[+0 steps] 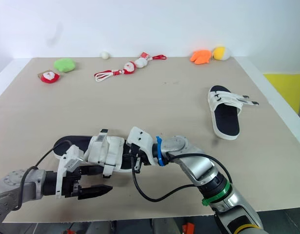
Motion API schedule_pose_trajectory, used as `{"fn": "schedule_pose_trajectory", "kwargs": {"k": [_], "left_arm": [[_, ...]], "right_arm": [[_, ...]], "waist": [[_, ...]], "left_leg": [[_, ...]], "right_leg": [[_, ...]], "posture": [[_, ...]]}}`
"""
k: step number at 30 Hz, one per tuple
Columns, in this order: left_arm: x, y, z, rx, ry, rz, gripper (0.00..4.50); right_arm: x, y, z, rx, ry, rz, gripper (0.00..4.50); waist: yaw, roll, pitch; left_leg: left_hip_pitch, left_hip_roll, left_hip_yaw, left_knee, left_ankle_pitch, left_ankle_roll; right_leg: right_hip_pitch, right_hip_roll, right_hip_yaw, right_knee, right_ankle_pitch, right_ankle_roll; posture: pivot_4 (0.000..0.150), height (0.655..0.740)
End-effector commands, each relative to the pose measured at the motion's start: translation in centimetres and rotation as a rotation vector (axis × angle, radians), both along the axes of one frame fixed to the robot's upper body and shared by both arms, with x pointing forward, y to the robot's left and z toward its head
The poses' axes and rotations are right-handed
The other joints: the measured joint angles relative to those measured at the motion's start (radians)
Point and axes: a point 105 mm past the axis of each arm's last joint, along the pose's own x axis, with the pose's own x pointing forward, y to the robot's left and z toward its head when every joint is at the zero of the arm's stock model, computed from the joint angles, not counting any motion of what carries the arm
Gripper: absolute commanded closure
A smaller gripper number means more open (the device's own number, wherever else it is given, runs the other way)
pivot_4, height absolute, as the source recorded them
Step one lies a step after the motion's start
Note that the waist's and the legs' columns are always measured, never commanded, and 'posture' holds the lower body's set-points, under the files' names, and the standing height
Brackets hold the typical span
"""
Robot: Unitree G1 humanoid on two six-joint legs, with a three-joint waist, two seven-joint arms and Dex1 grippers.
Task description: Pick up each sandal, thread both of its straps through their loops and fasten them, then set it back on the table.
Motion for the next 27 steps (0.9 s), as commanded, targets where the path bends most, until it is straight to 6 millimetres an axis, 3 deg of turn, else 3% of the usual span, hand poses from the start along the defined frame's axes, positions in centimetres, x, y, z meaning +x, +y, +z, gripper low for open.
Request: {"fn": "schedule_pose_trajectory", "kwargs": {"k": [1,3,8,9,11,21,27], "left_arm": [[0.2,-0.6,0.3,-0.029,-0.02,-0.007,0.35],[0.0,-0.6,0.1,-0.022,-0.007,-0.01,0.95],[0.1,-0.4,0.0,-0.031,-0.003,0.008,3.28],[0.1,-0.4,0.0,-0.032,0.001,0.009,3.46],[-0.2,-0.3,-0.2,-0.029,0.016,-0.001,4.46],[-4.4,0.4,-2.2,0.104,0.125,-0.151,4.46],[-5.0,0.3,-3.2,0.145,0.116,-0.177,4.46]], "right_arm": [[0.0,-0.5,-1.4,-0.043,0.042,-0.034,4.5],[0.0,-0.5,-1.4,-0.042,0.042,-0.036,4.5],[0.0,-0.5,-1.4,-0.042,0.043,-0.037,4.5],[0.0,-0.5,-1.4,-0.042,0.043,-0.037,4.5],[-0.1,-0.5,-1.4,-0.043,0.043,-0.037,4.5],[-0.1,-0.5,-1.5,-0.041,0.047,-0.038,4.5],[-0.2,-0.4,-1.6,-0.039,0.049,-0.036,4.5]], "waist": [[0.0,0.0,0.0],[0.0,0.0,0.0],[0.0,0.0,0.0],[0.0,0.0,0.0],[0.0,0.0,0.0],[-0.001,0.0,0.0],[-0.001,0.001,-0.001]], "left_leg": [[0.0,0.0,0.0,0.0,0.0,0.0],[0.0,0.0,0.0,0.0,0.0,0.0],[0.0,0.0,0.0,0.0,0.0,0.0],[0.0,0.0,0.0,0.0,0.0,0.0],[0.0,0.0,0.0,0.0,0.0,0.0],[0.0,0.0,0.0,0.0,0.0,0.0],[0.001,0.0,0.0,-0.001,0.0,0.0]], "right_leg": [[0.0,0.0,0.0,0.0,0.0,0.0],[0.0,0.0,0.0,0.0,0.0,0.0],[0.0,0.0,0.0,0.0,0.0,0.0],[0.0,0.0,0.0,0.0,0.0,0.0],[0.0,0.0,0.0,0.0,0.0,0.0],[0.0,0.0,0.0,0.0,0.0,0.0],[0.0,0.0,0.0,0.0,0.0,-0.001]], "posture": [[0.15,0.74],[0.15,0.74],[0.15,0.74],[0.15,0.74],[0.15,0.74],[0.15,0.74],[0.15,0.74]]}}
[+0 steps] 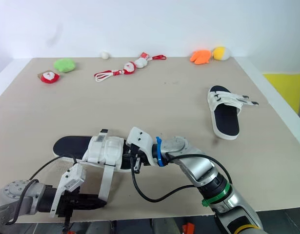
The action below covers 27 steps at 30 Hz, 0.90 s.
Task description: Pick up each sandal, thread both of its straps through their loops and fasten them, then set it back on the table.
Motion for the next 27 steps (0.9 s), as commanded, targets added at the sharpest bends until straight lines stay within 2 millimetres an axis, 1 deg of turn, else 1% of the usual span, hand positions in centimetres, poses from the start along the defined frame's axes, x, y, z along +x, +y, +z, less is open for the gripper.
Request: {"fn": "schedule_pose_trajectory", "kwargs": {"k": [1,3,5,6,7,9,11,12,14,15,16,17,19,20,23,24,26,27], "left_arm": [[-1.0,-0.2,-1.0,0.038,0.028,-0.033,4.46],[-0.8,-0.3,-1.0,0.033,0.009,-0.023,4.46],[-0.4,-0.3,-0.8,0.032,-0.023,-0.003,3.79],[-0.1,-0.2,-0.6,0.041,-0.05,0.002,3.55],[0.1,0.0,-0.5,0.055,-0.073,0.01,3.03],[0.6,0.8,-0.3,0.11,-0.134,0.021,2.27],[1.3,2.8,-0.2,0.226,-0.234,0.053,1.12],[1.8,3.9,0.3,0.259,-0.29,0.094,1.04],[2.3,5.0,2.0,0.249,-0.394,0.157,0.16],[2.5,5.5,2.8,0.249,-0.45,0.18,0.03],[2.5,5.8,3.2,0.257,-0.504,0.18,0.03],[2.5,6.5,3.2,0.306,-0.562,0.165,0.03],[2.6,7.6,3.0,0.401,-0.676,0.112,0.03],[3.0,7.8,3.5,0.441,-0.795,0.07,0.03],[3.5,7.4,4.6,0.471,-1.063,-0.051,0.03],[3.6,7.2,4.8,0.509,-1.197,-0.133,0.03],[3.2,6.4,4.5,0.581,-1.46,-0.387,0.03],[3.1,6.0,4.4,0.55,-1.532,-0.432,0.03]], "right_arm": [[-0.1,-0.5,-1.5,-0.04,0.05,-0.027,4.5],[-0.1,-0.4,-1.5,-0.039,0.05,-0.024,4.5],[-0.1,-0.4,-1.5,-0.038,0.05,-0.022,4.5],[-0.1,-0.4,-1.5,-0.038,0.05,-0.022,4.5],[-0.1,-0.3,-1.5,-0.038,0.05,-0.022,4.5],[-0.1,-0.4,-1.5,-0.038,0.051,-0.021,4.5],[-0.1,-0.5,-1.5,-0.042,0.052,-0.019,4.5],[-0.2,-0.5,-1.6,-0.044,0.054,-0.016,4.5],[-0.2,-0.6,-1.7,-0.045,0.058,-0.012,4.5],[-0.2,-0.5,-1.7,-0.045,0.059,-0.007,4.5],[-0.2,-0.5,-1.7,-0.045,0.06,-0.003,4.5],[-0.3,-0.4,-1.7,-0.046,0.063,0.006,4.5],[-0.4,-0.3,-1.8,-0.05,0.063,0.025,4.5],[-0.3,-0.2,-1.8,-0.052,0.062,0.032,4.5],[-0.2,-0.2,-1.8,-0.054,0.058,0.042,4.5],[-0.2,-0.2,-1.7,-0.054,0.058,0.044,4.5],[-0.2,-0.2,-1.8,-0.054,0.06,0.049,4.5],[-0.3,-0.1,-1.8,-0.056,0.061,0.053,4.5]], "waist": [[0.0,0.0,0.0],[0.0,0.0,0.0],[0.0,0.0,0.0],[0.0,0.0,0.0],[0.0,0.0,0.0],[0.0,0.001,0.0],[0.0,0.0,0.0],[0.0,0.001,0.0],[0.0,0.002,0.0],[0.0,0.003,0.0],[0.0,0.002,0.0],[0.0,0.001,0.0],[0.0,0.0,-0.001],[0.0,0.0,-0.001],[0.001,0.0,-0.001],[0.0,0.0,-0.001],[0.002,0.0,-0.001],[0.002,0.0,-0.001]], "left_leg": [[0.0,0.0,0.0,0.0,0.0,0.0],[0.0,0.0,0.0,0.0,0.0,0.0],[0.0,0.0,0.0,0.0,0.0,0.0],[0.0,0.0,0.0,0.0,0.0,0.0],[0.0,0.0,0.0,0.0,0.0,0.0],[0.0,0.0,0.0,0.0,0.0,0.0],[0.001,0.0,0.0,0.0,0.0,0.0],[0.001,0.0,0.0,0.0,0.0,0.0],[0.002,0.0,0.001,0.0,0.001,0.001],[0.002,0.001,0.001,0.0,0.001,0.001],[0.002,0.001,0.001,0.0,0.001,0.001],[0.002,0.001,0.001,0.0,0.001,0.001],[0.001,0.001,0.004,0.0,0.0,0.0],[0.0,0.001,0.005,0.0,-0.001,-0.001],[0.0,0.001,0.007,-0.001,-0.001,-0.001],[0.0,0.001,0.007,-0.001,-0.001,-0.001],[0.0,0.001,0.008,-0.001,-0.001,-0.001],[0.0,0.001,0.008,-0.001,-0.001,-0.001]], "right_leg": [[0.0,0.0,0.0,0.0,0.0,0.0],[0.0,0.0,0.0,0.0,0.0,0.0],[0.0,0.0,0.0,0.0,0.0,0.0],[0.0,0.0,0.0,0.0,0.0,0.0],[0.0,0.0,0.0,0.0,0.0,0.0],[0.0,0.0,0.0,0.0,0.0,0.0],[0.0,0.0,0.0,0.0,0.001,0.0],[0.0,0.0,0.0,0.0,0.001,0.0],[0.0,0.0,0.0,0.0,0.001,-0.001],[0.0,0.0,0.0,0.0,0.001,-0.001],[-0.001,0.0,0.0,0.0,0.001,-0.001],[-0.003,0.0,0.0,0.0,0.001,-0.001],[-0.002,-0.001,0.002,0.0,0.001,-0.001],[-0.002,-0.001,0.003,-0.001,0.001,-0.001],[-0.003,-0.001,0.004,-0.001,0.001,-0.002],[-0.003,-0.001,0.004,-0.001,0.001,-0.002],[-0.003,-0.001,0.004,-0.001,0.001,-0.002],[-0.004,-0.002,0.005,-0.001,0.001,-0.003]], "posture": [[0.15,0.74],[0.15,0.74],[0.15,0.74],[0.15,0.74],[0.15,0.74],[0.15,0.74],[0.15,0.74],[0.15,0.74],[0.15,0.74],[0.15,0.74],[0.15,0.74],[0.15,0.74],[0.15,0.74],[0.15,0.74],[0.15,0.74],[0.15,0.74],[0.15,0.74],[0.15,0.74]]}}
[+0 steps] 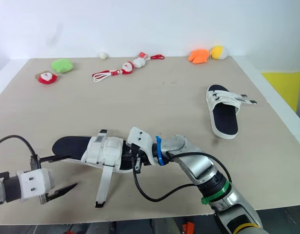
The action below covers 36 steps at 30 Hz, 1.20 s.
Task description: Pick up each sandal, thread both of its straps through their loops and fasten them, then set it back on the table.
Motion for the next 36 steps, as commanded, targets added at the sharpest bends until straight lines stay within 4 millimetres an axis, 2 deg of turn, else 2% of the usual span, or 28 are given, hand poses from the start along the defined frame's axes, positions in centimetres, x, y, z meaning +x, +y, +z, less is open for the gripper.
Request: {"fn": "schedule_pose_trajectory", "kwargs": {"k": [1,2,4,8,12,21,28,29,30,32,36], "left_arm": [[-1.2,-2.4,0.2,0.11,-0.281,-0.308,0.03],[-1.4,-3.0,0.6,0.074,-0.331,-0.35,0.03],[-1.8,-3.8,0.1,0.063,-0.339,-0.426,0.03],[-2.7,-5.5,-1.7,0.041,-0.311,-0.556,0.03],[-3.0,-6.8,-2.6,0.018,-0.279,-0.608,0.03],[-3.4,-7.9,-3.7,0.01,-0.206,-0.634,0.03],[-4.6,-8.4,-4.1,-0.005,-0.161,-0.67,0.03],[-4.7,-8.4,-4.1,-0.011,-0.154,-0.671,0.55],[-4.8,-8.5,-4.2,-0.015,-0.148,-0.673,0.81],[-5.3,-8.7,-4.0,-0.039,-0.131,-0.684,1.86],[-5.7,-10.3,-1.7,-0.135,-0.085,-0.703,3.95]], "right_arm": [[-0.3,-0.1,-1.7,-0.055,0.05,0.004,4.5],[-0.3,-0.1,-1.8,-0.055,0.051,0.006,4.5],[-0.3,0.0,-1.7,-0.056,0.048,0.01,4.5],[-0.1,0.1,-1.6,-0.056,0.042,0.011,4.5],[-0.1,0.0,-1.6,-0.056,0.04,0.003,4.5],[-0.2,-0.2,-1.6,-0.055,0.046,-0.019,4.5],[-0.2,-0.1,-1.6,-0.053,0.049,-0.022,4.5],[-0.2,-0.1,-1.6,-0.053,0.049,-0.023,4.5],[-0.2,-0.1,-1.6,-0.053,0.049,-0.023,4.5],[-0.2,-0.1,-1.6,-0.052,0.048,-0.024,4.5],[-0.2,-0.1,-1.6,-0.048,0.05,-0.026,4.5]], "waist": [[0.0,0.0,0.0],[0.0,0.0,0.0],[-0.002,-0.002,-0.001],[-0.003,-0.001,-0.001],[-0.003,-0.001,-0.001],[-0.002,0.0,-0.001],[-0.003,0.0,-0.002],[-0.003,0.0,-0.002],[-0.003,0.0,-0.002],[-0.002,0.0,-0.002],[-0.002,0.0,-0.002]], "left_leg": [[0.0,0.0,0.0,0.0,0.0,0.0],[0.0,0.0,0.002,0.0,0.0,0.0],[0.0,0.0,0.004,0.0,0.0,0.0],[0.0,0.001,0.004,0.0,0.0,0.0],[0.0,0.002,0.004,0.0,0.0,0.0],[0.001,0.002,0.004,0.001,0.0,0.001],[0.001,0.002,0.004,0.0,0.0,0.001],[0.001,0.002,0.004,0.0,0.0,0.001],[0.001,0.002,0.004,0.0,0.0,0.001],[0.001,0.002,0.004,0.0,0.0,0.001],[0.001,0.002,0.003,0.001,0.0,0.001]], "right_leg": [[0.0,0.0,0.0,0.0,0.0,0.0],[0.0,0.0,0.002,0.0,0.0,0.0],[0.0,0.0,0.003,0.0,0.001,0.0],[-0.001,0.001,0.003,0.0,0.002,0.002],[0.0,0.002,0.003,0.0,0.003,0.004],[0.001,0.002,0.003,0.0,0.003,0.005],[0.001,0.002,0.003,0.0,0.004,0.007],[0.001,0.002,0.003,0.0,0.004,0.007],[0.001,0.002,0.003,0.0,0.004,0.007],[0.001,0.002,0.003,0.0,0.004,0.006],[0.001,0.002,0.003,0.0,0.003,0.005]], "posture": [[0.15,0.74],[0.15,0.74],[0.15,0.74],[0.15,0.74],[0.15,0.74],[0.15,0.74],[0.15,0.74],[0.15,0.74],[0.15,0.74],[0.15,0.74],[0.15,0.74]]}}
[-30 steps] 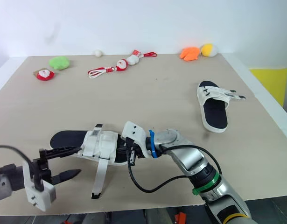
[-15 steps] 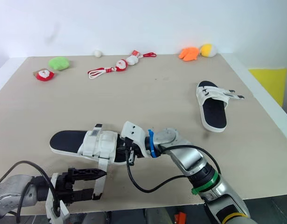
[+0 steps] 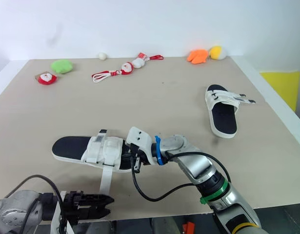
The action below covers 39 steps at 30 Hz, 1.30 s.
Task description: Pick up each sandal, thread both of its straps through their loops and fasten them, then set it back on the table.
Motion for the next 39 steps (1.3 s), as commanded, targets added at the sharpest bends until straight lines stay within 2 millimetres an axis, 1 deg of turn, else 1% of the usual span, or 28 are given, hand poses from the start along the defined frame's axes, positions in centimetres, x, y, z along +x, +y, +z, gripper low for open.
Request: {"fn": "schedule_pose_trajectory", "kwargs": {"k": [1,2,5,8,14,16,20,23,25,26,28,30,31,33,36,39], "left_arm": [[-0.2,-1.4,2.5,-0.074,0.024,-0.029,4.22],[0.0,-1.4,2.8,-0.071,0.029,-0.028,4.37],[0.4,-1.4,3.1,-0.064,0.087,-0.004,4.37],[1.4,-1.3,4.1,-0.136,0.241,0.1,4.37],[3.3,-1.6,7.4,-0.278,0.557,0.23,4.37],[4.0,-1.8,8.7,-0.32,0.688,0.261,4.37],[4.7,-1.8,10.5,-0.377,0.98,0.292,4.37],[6.3,-1.3,12.0,-0.454,1.093,0.325,4.37],[7.7,-1.0,13.3,-0.532,1.132,0.334,4.37],[8.2,-0.8,13.6,-0.544,1.152,0.343,4.37],[8.9,-0.6,14.0,-0.552,1.16,0.358,4.37],[10.4,0.0,14.2,-0.577,1.171,0.386,4.37],[11.1,0.4,14.1,-0.585,1.165,0.401,4.37],[11.9,0.8,14.1,-0.591,1.219,0.394,4.37],[13.1,1.0,14.0,-0.616,1.294,0.396,4.37],[14.0,1.0,13.4,-0.602,1.317,0.406,4.37]], "right_arm": [[-0.3,-0.2,-1.6,-0.041,0.053,-0.014,4.5],[-0.3,-0.1,-1.6,-0.04,0.053,-0.014,4.5],[-0.3,0.0,-1.6,-0.036,0.051,-0.017,4.5],[-0.2,0.0,-1.6,-0.034,0.051,-0.021,4.5],[0.0,0.0,-1.7,-0.032,0.051,-0.03,4.5],[0.0,0.0,-1.7,-0.034,0.048,-0.032,4.5],[0.2,0.0,-1.7,-0.037,0.036,-0.033,4.5],[0.5,0.0,-1.7,-0.052,0.006,-0.033,4.5],[0.6,0.0,-1.6,-0.058,-0.007,-0.035,4.5],[0.6,-0.1,-1.7,-0.064,-0.014,-0.037,4.5],[0.7,-0.2,-1.8,-0.075,-0.023,-0.039,4.5],[0.8,-0.3,-2.1,-0.087,-0.03,-0.045,4.5],[0.8,-0.3,-2.1,-0.09,-0.032,-0.046,4.5],[0.8,-0.4,-2.1,-0.091,-0.034,-0.046,4.5],[0.9,-0.4,-2.2,-0.095,-0.041,-0.046,4.5],[1.0,-0.3,-2.3,-0.099,-0.049,-0.046,4.5]], "waist": [[0.0,0.0,0.0],[0.0,0.0,0.0],[-0.001,0.0,0.0],[-0.002,0.0,0.0],[-0.003,0.0,0.0],[-0.003,0.0,0.0],[-0.006,0.0,0.001],[-0.008,0.0,0.001],[-0.01,0.001,0.001],[-0.01,0.0,0.001],[-0.011,0.0,0.001],[-0.011,0.0,0.001],[-0.011,0.0,0.001],[-0.011,0.0,0.001],[-0.011,0.0,0.001],[-0.012,0.0,0.001]], "left_leg": [[0.0,0.0,0.0,0.0,0.0,0.0],[0.0,0.0,0.0,0.0,0.0,0.001],[0.001,0.0,0.0,0.0,0.001,0.001],[0.001,0.001,0.0,0.0,0.001,0.001],[0.001,0.001,-0.001,0.0,0.001,0.002],[0.001,0.001,-0.001,0.001,0.002,0.003],[0.002,0.001,-0.001,0.001,0.002,0.003],[0.001,0.001,-0.001,0.001,0.002,0.003],[0.002,0.001,-0.001,0.001,0.002,0.003],[0.002,0.001,-0.002,0.001,0.002,0.003],[0.002,0.001,-0.002,0.001,0.002,0.003],[0.002,0.001,-0.002,0.001,0.002,0.003],[0.002,0.001,-0.002,0.001,0.002,0.003],[0.002,0.001,-0.003,0.001,0.002,0.003],[0.002,0.001,-0.003,0.001,0.002,0.003],[0.001,0.001,-0.003,0.001,0.002,0.003]], "right_leg": [[0.0,0.0,0.0,0.0,0.0,0.0],[0.0,0.0,0.0,0.0,0.0,0.0],[0.0,0.0,0.0,0.0,0.0,0.0],[0.0,0.001,0.0,0.0,0.0,0.0],[0.0,0.001,0.0,0.001,0.001,0.001],[0.0,0.002,0.0,0.001,0.001,0.002],[0.001,0.002,-0.001,0.001,0.001,0.002],[0.001,0.002,-0.001,0.001,0.001,0.002],[0.001,0.003,-0.001,0.001,0.001,0.002],[0.001,0.003,-0.001,0.001,0.001,0.002],[0.001,0.004,-0.001,0.001,0.002,0.003],[0.001,0.004,0.0,0.001,0.002,0.003],[0.001,0.004,0.0,0.001,0.002,0.003],[0.002,0.004,0.0,0.001,0.002,0.003],[0.002,0.004,0.0,0.001,0.002,0.003],[0.002,0.005,0.0,0.001,0.002,0.004]], "posture": [[0.15,0.74],[0.15,0.74],[0.15,0.74],[0.15,0.74],[0.15,0.74],[0.15,0.74],[0.15,0.74],[0.15,0.74],[0.15,0.74],[0.15,0.74],[0.15,0.74],[0.15,0.74],[0.15,0.74],[0.15,0.74],[0.15,0.74],[0.15,0.74]]}}
